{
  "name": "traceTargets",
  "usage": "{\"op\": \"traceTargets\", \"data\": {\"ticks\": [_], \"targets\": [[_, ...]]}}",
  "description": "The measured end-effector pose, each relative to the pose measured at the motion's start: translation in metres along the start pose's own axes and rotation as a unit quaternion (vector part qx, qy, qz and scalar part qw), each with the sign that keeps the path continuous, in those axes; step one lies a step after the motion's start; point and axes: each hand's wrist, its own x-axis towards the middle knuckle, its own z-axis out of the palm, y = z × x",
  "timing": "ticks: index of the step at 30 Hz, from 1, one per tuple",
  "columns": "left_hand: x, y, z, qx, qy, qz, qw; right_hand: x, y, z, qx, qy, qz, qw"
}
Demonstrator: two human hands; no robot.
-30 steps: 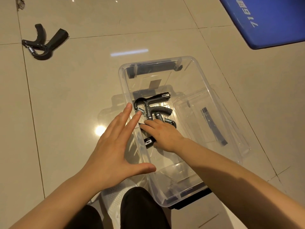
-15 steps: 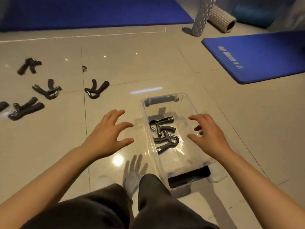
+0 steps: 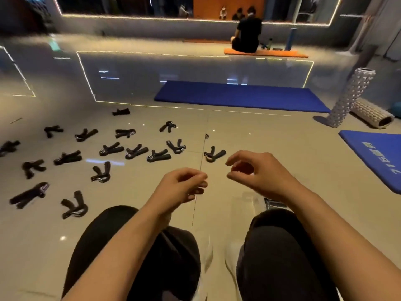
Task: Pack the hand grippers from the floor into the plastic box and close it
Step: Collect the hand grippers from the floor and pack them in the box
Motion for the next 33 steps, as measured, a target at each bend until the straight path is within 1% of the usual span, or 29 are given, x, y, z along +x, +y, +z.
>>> {"op": "traceTargets", "data": {"ticks": [3, 4, 7, 9, 11, 13, 14, 16, 18, 19, 21, 23, 26, 29, 31, 33], "targets": [[-0.016, 0.011, -0.036, -0.095, 0.034, 0.036, 0.994, 0.002, -0.020, 0.014, -0.021, -0.041, -0.018, 0.999], [-0.019, 0.010, -0.046, -0.091, 0.039, 0.050, 0.994, 0.006, -0.025, 0.020, -0.037, -0.050, -0.023, 0.998], [-0.020, -0.020, -0.066, 0.021, 0.068, 0.032, 0.997, 0.027, -0.037, 0.041, -0.081, -0.096, -0.035, 0.991], [-0.012, -0.047, -0.082, 0.107, 0.101, 0.010, 0.989, 0.047, -0.039, 0.055, -0.100, -0.146, -0.043, 0.983], [0.001, -0.069, -0.103, 0.243, 0.134, 0.001, 0.961, 0.071, -0.033, 0.069, -0.115, -0.186, -0.036, 0.975], [0.018, -0.084, -0.122, 0.367, 0.123, -0.018, 0.922, 0.099, -0.025, 0.085, -0.126, -0.214, -0.017, 0.969], [0.029, -0.088, -0.130, 0.399, 0.108, -0.027, 0.910, 0.114, -0.024, 0.094, -0.141, -0.225, -0.015, 0.964], [0.047, -0.090, -0.142, 0.404, 0.093, -0.041, 0.909, 0.143, -0.027, 0.116, -0.144, -0.240, -0.019, 0.960], [0.060, -0.088, -0.150, 0.394, 0.106, -0.049, 0.912, 0.169, -0.036, 0.145, -0.100, -0.240, -0.027, 0.965], [0.065, -0.088, -0.158, 0.413, 0.112, -0.047, 0.903, 0.180, -0.043, 0.161, -0.095, -0.230, -0.037, 0.968], [0.074, -0.087, -0.175, 0.454, 0.120, -0.054, 0.881, 0.199, -0.048, 0.191, -0.120, -0.208, -0.051, 0.969], [0.079, -0.083, -0.196, 0.467, 0.141, -0.073, 0.870, 0.218, -0.051, 0.209, -0.130, -0.209, -0.055, 0.968], [0.084, -0.075, -0.228, 0.476, 0.177, -0.087, 0.857, 0.261, -0.063, 0.212, -0.149, -0.236, -0.068, 0.958], [0.095, -0.068, -0.249, 0.491, 0.188, -0.101, 0.844, 0.306, -0.094, 0.197, -0.118, -0.271, -0.104, 0.950], [0.113, -0.062, -0.254, 0.505, 0.173, -0.097, 0.840, 0.333, -0.117, 0.183, -0.119, -0.287, -0.148, 0.939], [0.131, -0.059, -0.256, 0.524, 0.148, -0.087, 0.834, 0.353, -0.127, 0.172, -0.146, -0.290, -0.192, 0.926]]}}
